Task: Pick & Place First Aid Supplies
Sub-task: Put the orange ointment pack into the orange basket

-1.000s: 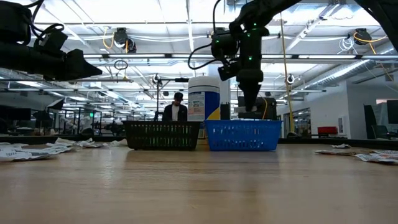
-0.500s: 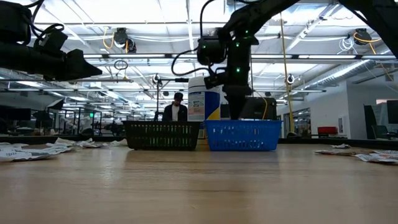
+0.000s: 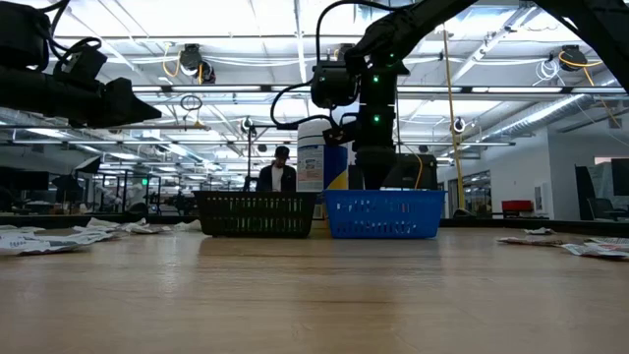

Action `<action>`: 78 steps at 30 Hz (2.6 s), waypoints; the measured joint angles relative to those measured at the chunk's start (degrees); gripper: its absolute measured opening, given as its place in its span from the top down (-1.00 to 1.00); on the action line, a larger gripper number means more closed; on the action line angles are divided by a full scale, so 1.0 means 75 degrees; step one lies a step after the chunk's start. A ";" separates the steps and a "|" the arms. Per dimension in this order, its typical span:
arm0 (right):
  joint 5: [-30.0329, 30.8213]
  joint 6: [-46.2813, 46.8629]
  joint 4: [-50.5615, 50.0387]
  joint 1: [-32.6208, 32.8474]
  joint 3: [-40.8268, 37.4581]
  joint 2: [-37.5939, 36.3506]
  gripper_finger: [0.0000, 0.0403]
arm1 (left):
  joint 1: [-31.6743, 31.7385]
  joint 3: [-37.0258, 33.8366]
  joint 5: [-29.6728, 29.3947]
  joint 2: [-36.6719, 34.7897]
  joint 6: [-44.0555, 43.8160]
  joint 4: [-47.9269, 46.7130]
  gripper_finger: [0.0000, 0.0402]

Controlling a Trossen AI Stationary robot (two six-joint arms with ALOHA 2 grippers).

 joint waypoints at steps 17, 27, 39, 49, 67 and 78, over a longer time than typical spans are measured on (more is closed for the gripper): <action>-0.0048 0.1350 -0.0143 -0.0080 0.0000 -0.0426 0.00 | 0.0000 -0.0001 0.0000 0.0001 0.0000 0.0000 -0.53; -0.0042 0.4949 -0.0382 -0.0437 -0.0448 -0.1296 0.00 | -0.0002 -0.0003 -0.0002 0.0000 0.0000 0.0000 -0.53; -0.0045 0.9192 -0.0023 -0.0609 -0.1788 -0.2336 -0.02 | 0.0000 -0.0003 0.0000 0.0000 0.0000 0.0000 -0.53; -0.0021 1.0270 -0.0194 -0.0976 -0.4105 -0.3975 -0.04 | -0.0003 -0.0001 0.0000 0.0001 0.0000 0.0000 -0.53; -0.0019 1.0971 -0.0099 -0.1759 -0.6699 -0.5701 -0.05 | -0.0003 0.0000 0.0000 0.0001 0.0001 0.0000 -0.53; -0.0044 1.0777 0.1394 -0.2060 -0.7717 -0.5700 -0.04 | -0.0003 -0.0001 0.0000 0.0002 0.0001 0.0000 -0.53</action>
